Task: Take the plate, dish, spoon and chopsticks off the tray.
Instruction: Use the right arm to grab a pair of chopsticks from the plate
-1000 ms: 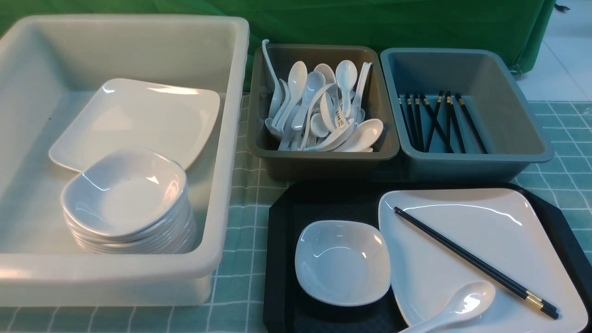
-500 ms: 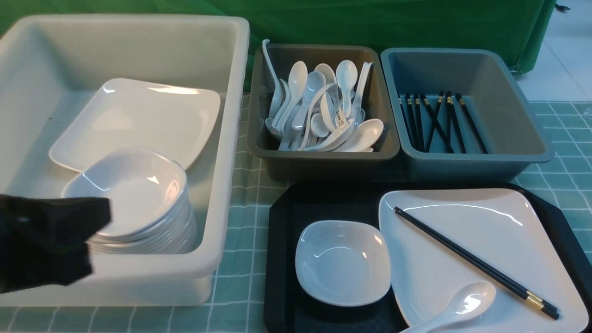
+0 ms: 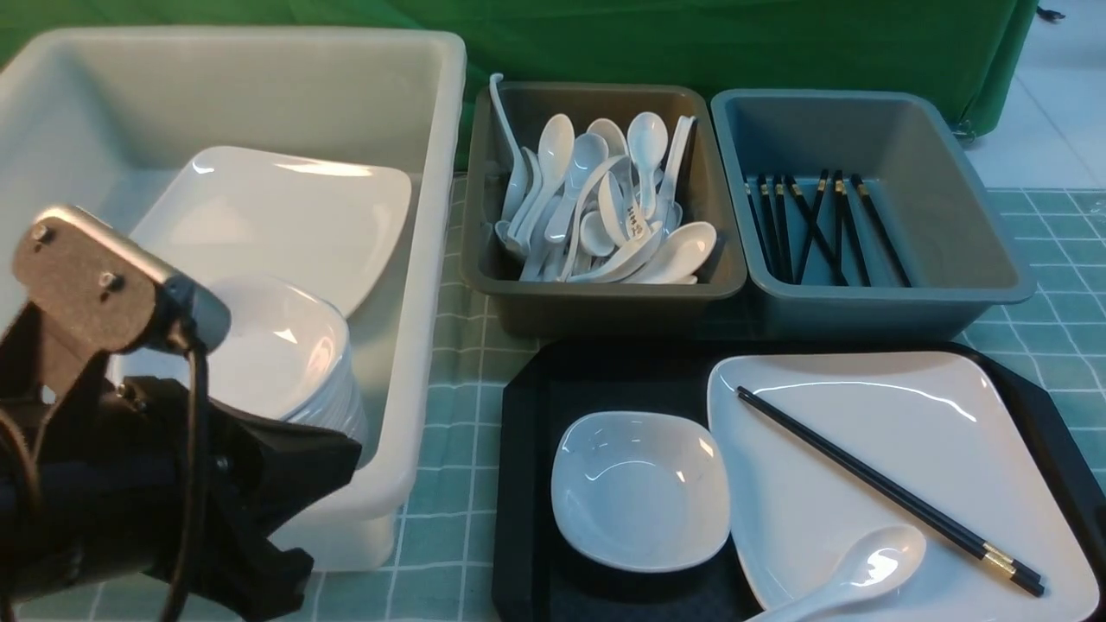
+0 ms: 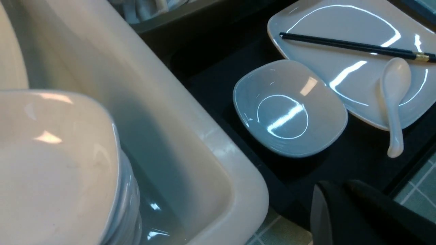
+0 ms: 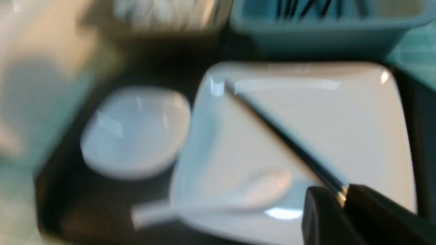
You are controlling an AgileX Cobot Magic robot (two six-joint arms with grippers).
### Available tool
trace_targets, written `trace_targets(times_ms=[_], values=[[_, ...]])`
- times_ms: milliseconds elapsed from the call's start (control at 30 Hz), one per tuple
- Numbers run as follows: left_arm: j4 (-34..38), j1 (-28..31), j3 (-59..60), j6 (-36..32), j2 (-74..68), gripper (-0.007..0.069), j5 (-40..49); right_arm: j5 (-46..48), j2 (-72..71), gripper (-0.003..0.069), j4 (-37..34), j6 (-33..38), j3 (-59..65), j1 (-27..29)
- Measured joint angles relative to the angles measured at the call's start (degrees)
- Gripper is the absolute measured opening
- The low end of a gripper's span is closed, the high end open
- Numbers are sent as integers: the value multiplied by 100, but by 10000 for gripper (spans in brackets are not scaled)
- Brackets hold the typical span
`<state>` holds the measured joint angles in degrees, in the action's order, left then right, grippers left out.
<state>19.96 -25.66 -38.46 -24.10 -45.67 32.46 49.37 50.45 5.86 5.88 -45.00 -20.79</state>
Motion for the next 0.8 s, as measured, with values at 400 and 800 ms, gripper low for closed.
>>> trace_targets(times_ms=[400,800], values=[[419,0,-56,0,1497,13,422,121,2632,234,201,1339,-495,396],[421,0,-56,-54,2019,13,647,-848,4067,407,-513,2511,-506,1153]])
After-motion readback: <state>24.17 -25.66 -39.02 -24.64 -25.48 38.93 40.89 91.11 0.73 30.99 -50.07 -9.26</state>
